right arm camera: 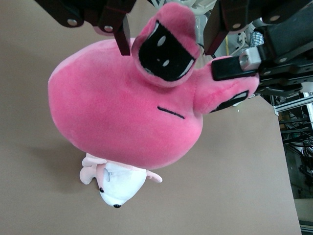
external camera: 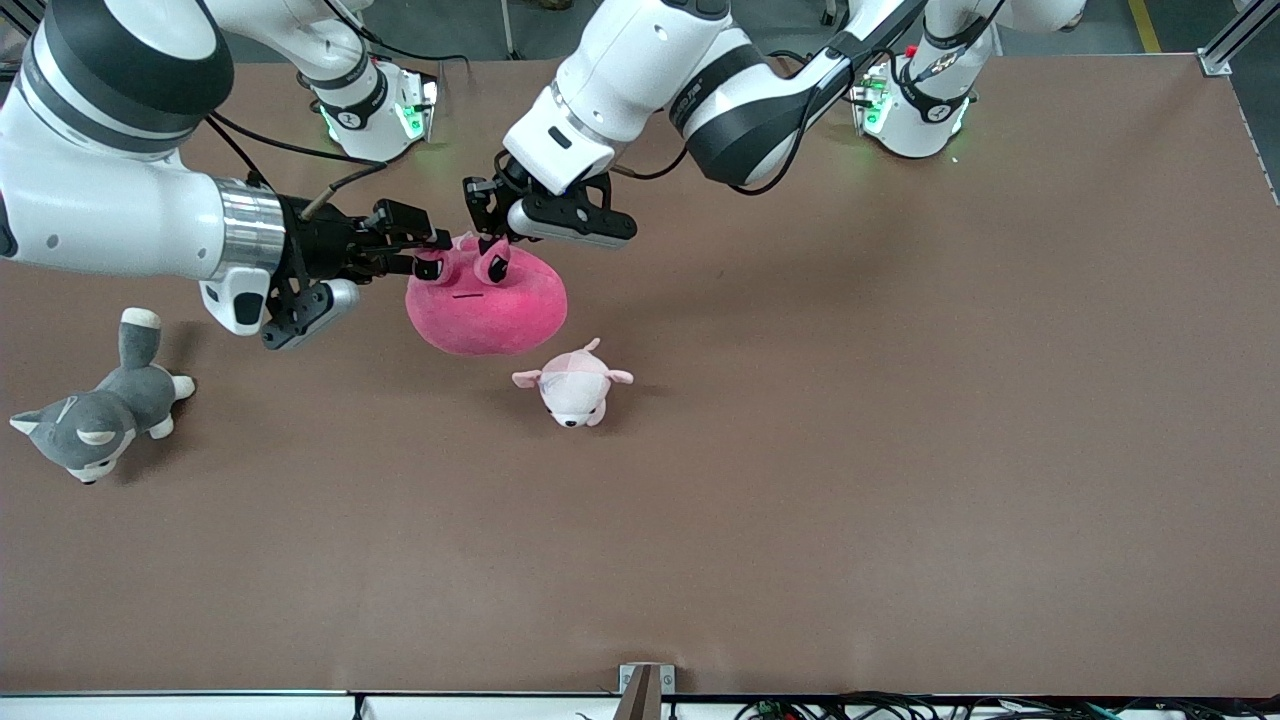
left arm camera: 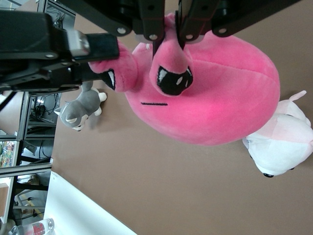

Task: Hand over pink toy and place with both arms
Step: 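Close the right gripper on the pink toy's tentacle, then open the left gripper and withdraw it while the right gripper holds the toy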

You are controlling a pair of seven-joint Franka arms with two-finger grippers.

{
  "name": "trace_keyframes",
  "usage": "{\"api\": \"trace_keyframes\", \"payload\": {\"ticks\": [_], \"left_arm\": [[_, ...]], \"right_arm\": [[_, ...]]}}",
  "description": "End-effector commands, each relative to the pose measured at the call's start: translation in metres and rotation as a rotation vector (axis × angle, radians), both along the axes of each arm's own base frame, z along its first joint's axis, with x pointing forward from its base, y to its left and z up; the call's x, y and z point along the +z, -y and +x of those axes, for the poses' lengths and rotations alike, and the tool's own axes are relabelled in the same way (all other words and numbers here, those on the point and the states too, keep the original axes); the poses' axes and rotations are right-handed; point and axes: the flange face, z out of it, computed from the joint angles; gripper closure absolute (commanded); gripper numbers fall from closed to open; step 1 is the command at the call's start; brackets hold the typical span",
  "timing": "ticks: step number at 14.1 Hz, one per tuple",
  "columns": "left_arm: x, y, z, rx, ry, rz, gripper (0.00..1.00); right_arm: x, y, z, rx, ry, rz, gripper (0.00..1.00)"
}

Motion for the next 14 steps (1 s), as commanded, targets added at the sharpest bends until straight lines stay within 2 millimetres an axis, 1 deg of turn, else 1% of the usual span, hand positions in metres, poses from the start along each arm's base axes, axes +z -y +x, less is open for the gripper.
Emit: {"api": "trace_keyframes", "payload": {"ticks": [1,2,3,7,8,9,10,12,13,14], "left_arm": [[0.008,0.004,0.003,0.011,0.011,-0.038,0.99],[0.007,0.004,0.003,0.012,0.01,-0.039,0.99],[0.007,0.004,0.003,0.012,0.01,-0.039,0.99],[0.005,0.004,0.004,0.013,0.008,-0.037,0.98],[0.005,0.004,0.004,0.018,0.004,-0.038,0.89],[0.005,0.003,0.006,0.023,0.003,-0.038,0.67],[0.008,0.002,0.004,0.021,0.006,-0.038,0.01],[0.013,0.001,0.001,0.014,0.013,-0.032,0.0],[0.02,-0.001,-0.001,0.011,0.019,-0.028,0.0],[0.024,-0.005,-0.001,0.01,0.012,-0.008,0.0]], "right_arm": [[0.0,-0.003,0.001,-0.006,0.0,0.012,0.77],[0.0,-0.003,0.0,0.0,-0.001,0.013,0.97],[0.001,-0.006,-0.001,0.003,0.001,0.013,0.99],[0.002,-0.003,0.0,-0.006,0.001,0.01,1.0],[0.002,-0.003,0.001,-0.008,-0.001,0.008,1.0],[0.002,-0.002,0.0,-0.01,-0.005,0.007,1.0],[0.002,0.0,0.001,-0.011,-0.008,0.008,1.0],[0.001,0.0,0.0,-0.008,-0.014,0.007,1.0],[0.001,0.002,0.0,-0.008,-0.017,0.006,1.0],[0.0,0.009,-0.002,-0.003,-0.042,0.004,1.0]]}}
